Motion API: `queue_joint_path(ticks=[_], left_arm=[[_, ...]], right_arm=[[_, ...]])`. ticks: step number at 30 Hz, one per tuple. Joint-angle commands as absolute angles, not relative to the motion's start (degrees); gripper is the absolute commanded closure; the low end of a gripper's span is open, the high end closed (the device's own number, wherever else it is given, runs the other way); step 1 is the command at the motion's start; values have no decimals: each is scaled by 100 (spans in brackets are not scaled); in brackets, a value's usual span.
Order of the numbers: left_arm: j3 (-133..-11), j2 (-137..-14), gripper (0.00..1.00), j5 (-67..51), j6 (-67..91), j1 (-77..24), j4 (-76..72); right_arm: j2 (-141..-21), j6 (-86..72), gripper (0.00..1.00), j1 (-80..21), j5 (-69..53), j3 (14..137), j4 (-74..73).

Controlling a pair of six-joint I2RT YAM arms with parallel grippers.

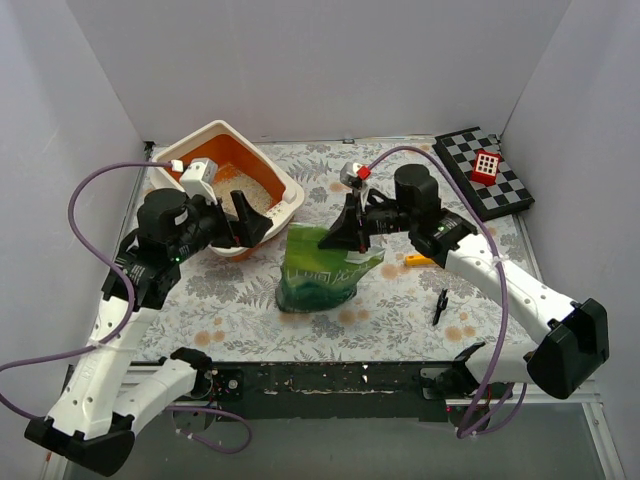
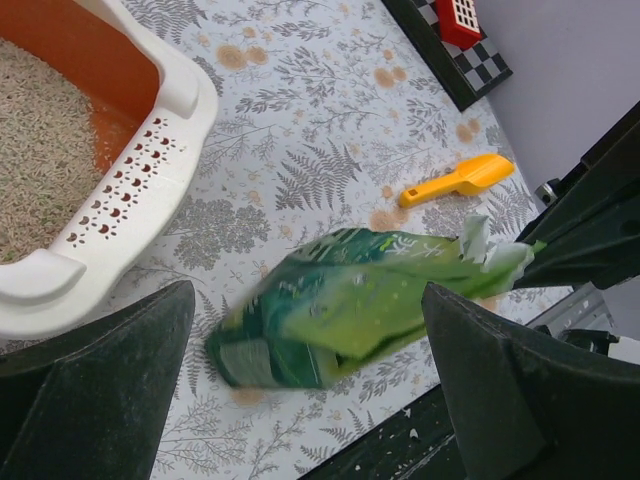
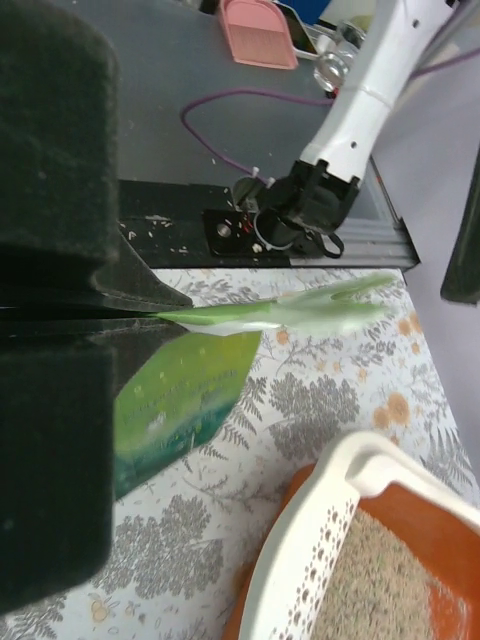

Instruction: Fill the litter box with clean litter

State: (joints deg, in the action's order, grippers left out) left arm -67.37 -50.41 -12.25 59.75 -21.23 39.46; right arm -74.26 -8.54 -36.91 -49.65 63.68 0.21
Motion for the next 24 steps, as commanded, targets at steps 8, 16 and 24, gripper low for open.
queue_joint_path(ticks=[8,16,24], left_arm=[[-6144,-4395,2,-2767,5722,-2162,3323],[-5784,-4043,2,-4182,5836,-2153,2945],[-5292,-4060,2,-4791,5643,-2153,2461]], right_arm=[[-7242,-202,99,-4438,-4466,7119,-510],[-7427,-176,99,-4562,-4017,7418,-606],[-7436,-44,99,-4570,-4096,7418,-721]])
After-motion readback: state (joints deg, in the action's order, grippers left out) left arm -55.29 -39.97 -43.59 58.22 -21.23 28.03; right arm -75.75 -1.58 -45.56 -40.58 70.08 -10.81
